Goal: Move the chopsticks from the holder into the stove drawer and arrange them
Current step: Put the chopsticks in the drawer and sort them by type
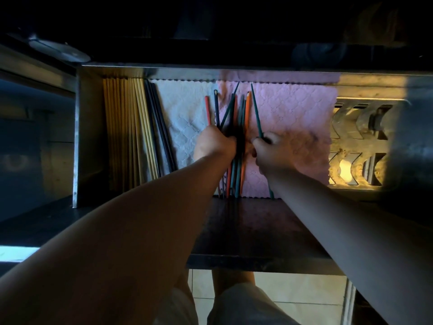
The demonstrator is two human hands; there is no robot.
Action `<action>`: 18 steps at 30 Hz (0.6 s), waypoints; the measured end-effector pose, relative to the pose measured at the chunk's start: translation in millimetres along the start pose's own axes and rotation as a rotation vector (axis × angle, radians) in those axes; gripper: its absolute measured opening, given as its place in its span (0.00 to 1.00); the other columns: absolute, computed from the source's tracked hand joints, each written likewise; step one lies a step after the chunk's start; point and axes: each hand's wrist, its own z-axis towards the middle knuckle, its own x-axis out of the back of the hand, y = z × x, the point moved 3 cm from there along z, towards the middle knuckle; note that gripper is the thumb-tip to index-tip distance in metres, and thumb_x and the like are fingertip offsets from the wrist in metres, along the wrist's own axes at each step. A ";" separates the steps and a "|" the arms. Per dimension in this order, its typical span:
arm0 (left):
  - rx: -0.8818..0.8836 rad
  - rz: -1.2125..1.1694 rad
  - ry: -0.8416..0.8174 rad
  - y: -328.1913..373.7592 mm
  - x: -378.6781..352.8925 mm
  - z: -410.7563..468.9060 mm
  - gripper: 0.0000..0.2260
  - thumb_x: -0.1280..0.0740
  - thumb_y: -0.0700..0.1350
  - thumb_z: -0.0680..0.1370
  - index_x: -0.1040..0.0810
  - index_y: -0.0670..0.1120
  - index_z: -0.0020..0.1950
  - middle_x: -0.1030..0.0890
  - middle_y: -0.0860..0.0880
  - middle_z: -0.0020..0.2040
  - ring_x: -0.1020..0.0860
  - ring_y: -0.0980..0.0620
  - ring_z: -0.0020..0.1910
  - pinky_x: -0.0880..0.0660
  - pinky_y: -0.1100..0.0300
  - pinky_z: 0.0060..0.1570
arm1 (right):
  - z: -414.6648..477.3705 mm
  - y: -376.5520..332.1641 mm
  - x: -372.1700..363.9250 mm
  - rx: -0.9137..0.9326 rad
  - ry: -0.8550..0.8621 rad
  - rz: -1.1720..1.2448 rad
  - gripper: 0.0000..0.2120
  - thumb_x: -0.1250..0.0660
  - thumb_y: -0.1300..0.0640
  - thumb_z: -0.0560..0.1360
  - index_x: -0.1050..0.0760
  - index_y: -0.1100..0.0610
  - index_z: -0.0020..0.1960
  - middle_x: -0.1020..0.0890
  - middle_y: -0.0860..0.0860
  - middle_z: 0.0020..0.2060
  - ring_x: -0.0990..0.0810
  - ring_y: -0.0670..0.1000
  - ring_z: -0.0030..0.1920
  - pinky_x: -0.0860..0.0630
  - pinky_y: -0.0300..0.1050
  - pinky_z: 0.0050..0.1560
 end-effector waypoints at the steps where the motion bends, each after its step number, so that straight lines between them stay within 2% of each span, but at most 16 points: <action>1: 0.003 -0.008 0.025 -0.8 0.6 -1.1 0.14 0.33 0.52 0.75 0.21 0.43 0.52 0.18 0.43 0.47 0.20 0.41 0.45 0.25 0.56 0.40 | -0.4 -0.2 0.0 0.001 -0.001 0.002 0.09 0.39 0.61 0.74 0.30 0.58 0.35 0.34 0.56 0.29 0.36 0.50 0.28 0.42 0.39 0.26; 4: 0.044 -0.081 0.116 -4.0 4.6 -6.8 0.15 0.41 0.53 0.79 0.21 0.45 0.55 0.18 0.42 0.51 0.20 0.40 0.51 0.24 0.52 0.50 | 0.4 -0.8 -1.1 -0.010 0.000 0.011 0.13 0.39 0.62 0.74 0.33 0.55 0.31 0.35 0.52 0.25 0.38 0.49 0.25 0.43 0.37 0.26; 7: 0.050 -0.108 0.157 -5.7 8.1 -15.8 0.17 0.45 0.52 0.81 0.22 0.45 0.58 0.19 0.41 0.55 0.21 0.39 0.55 0.24 0.50 0.54 | 1.7 -0.3 -4.5 -0.008 0.012 0.008 0.14 0.39 0.60 0.74 0.34 0.54 0.30 0.34 0.51 0.25 0.37 0.49 0.24 0.42 0.38 0.26; 10: 0.003 -0.123 0.173 -6.1 10.6 -18.1 0.14 0.45 0.50 0.82 0.23 0.44 0.56 0.19 0.40 0.54 0.22 0.39 0.54 0.27 0.52 0.49 | 0.7 0.6 -8.5 -0.022 0.008 -0.024 0.11 0.38 0.56 0.72 0.32 0.54 0.30 0.32 0.51 0.25 0.36 0.50 0.24 0.41 0.40 0.27; 13: 0.019 -0.210 0.180 -7.1 17.5 -17.6 0.12 0.44 0.47 0.82 0.24 0.43 0.54 0.22 0.44 0.48 0.25 0.42 0.46 0.34 0.57 0.42 | 0.4 -2.6 -14.3 0.014 -0.004 -0.100 0.09 0.35 0.53 0.71 0.25 0.54 0.33 0.30 0.49 0.23 0.32 0.50 0.25 0.36 0.42 0.29; 16: 0.032 -0.309 0.188 -13.1 25.2 -15.1 0.12 0.43 0.45 0.81 0.22 0.42 0.54 0.20 0.44 0.47 0.24 0.44 0.45 0.32 0.58 0.41 | 1.7 -8.9 -26.1 0.060 0.007 -0.147 0.12 0.35 0.48 0.71 0.18 0.56 0.42 0.18 0.55 0.32 0.19 0.57 0.34 0.22 0.51 0.38; 18: 0.040 -0.343 0.197 -18.8 28.5 -13.8 0.12 0.42 0.45 0.80 0.21 0.41 0.54 0.18 0.42 0.48 0.21 0.41 0.46 0.29 0.57 0.41 | 4.1 -13.1 -33.8 0.077 0.022 -0.203 0.12 0.34 0.50 0.72 0.17 0.56 0.49 0.15 0.55 0.39 0.17 0.57 0.43 0.20 0.51 0.48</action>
